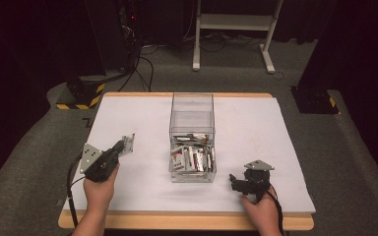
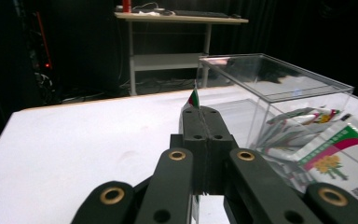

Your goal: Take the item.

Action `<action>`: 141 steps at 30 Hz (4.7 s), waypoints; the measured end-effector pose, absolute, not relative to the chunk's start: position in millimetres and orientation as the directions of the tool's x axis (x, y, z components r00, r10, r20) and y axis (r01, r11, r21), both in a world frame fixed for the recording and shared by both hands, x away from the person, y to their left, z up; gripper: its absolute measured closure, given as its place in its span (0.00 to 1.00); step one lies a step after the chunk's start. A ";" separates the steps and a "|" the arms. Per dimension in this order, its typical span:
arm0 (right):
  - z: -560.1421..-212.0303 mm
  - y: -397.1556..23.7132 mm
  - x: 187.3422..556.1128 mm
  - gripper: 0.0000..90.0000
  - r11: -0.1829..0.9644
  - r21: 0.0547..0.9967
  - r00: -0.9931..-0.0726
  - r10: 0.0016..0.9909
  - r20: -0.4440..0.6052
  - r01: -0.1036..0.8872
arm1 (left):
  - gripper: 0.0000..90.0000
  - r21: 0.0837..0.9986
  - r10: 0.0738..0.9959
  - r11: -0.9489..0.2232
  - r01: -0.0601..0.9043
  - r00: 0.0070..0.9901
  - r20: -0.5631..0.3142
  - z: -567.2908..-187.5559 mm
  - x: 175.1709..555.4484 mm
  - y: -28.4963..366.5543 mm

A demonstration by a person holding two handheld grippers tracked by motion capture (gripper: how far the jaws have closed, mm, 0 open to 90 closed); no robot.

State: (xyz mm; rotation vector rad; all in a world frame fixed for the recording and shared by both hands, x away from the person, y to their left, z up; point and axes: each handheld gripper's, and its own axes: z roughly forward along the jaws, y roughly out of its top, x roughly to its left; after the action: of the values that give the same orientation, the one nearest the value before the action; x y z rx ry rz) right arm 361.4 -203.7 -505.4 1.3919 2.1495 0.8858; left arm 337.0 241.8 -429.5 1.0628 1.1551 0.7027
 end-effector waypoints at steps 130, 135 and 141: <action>-505.4 -204.1 361.7 0.14 0.293 0.710 -0.406 0.914 -0.011 0.640 | 0.52 0.920 0.901 0.278 0.278 0.257 -0.350 -485.6 380.3 225.7; -505.4 -204.2 361.7 0.14 0.293 0.710 -0.407 0.914 -0.011 0.640 | 0.49 0.910 0.904 0.274 0.312 0.239 -0.355 -490.7 377.4 236.5; -505.4 -204.2 361.7 0.13 0.294 0.710 -0.407 0.913 -0.011 0.640 | 0.47 0.899 0.914 0.262 0.350 0.209 -0.347 -499.0 372.0 252.4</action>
State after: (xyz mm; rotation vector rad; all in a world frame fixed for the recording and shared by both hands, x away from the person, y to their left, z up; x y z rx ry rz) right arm 361.7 -204.2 -505.4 1.3903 2.1517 0.8873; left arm 372.0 252.4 -499.0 1.3039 1.3594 0.6086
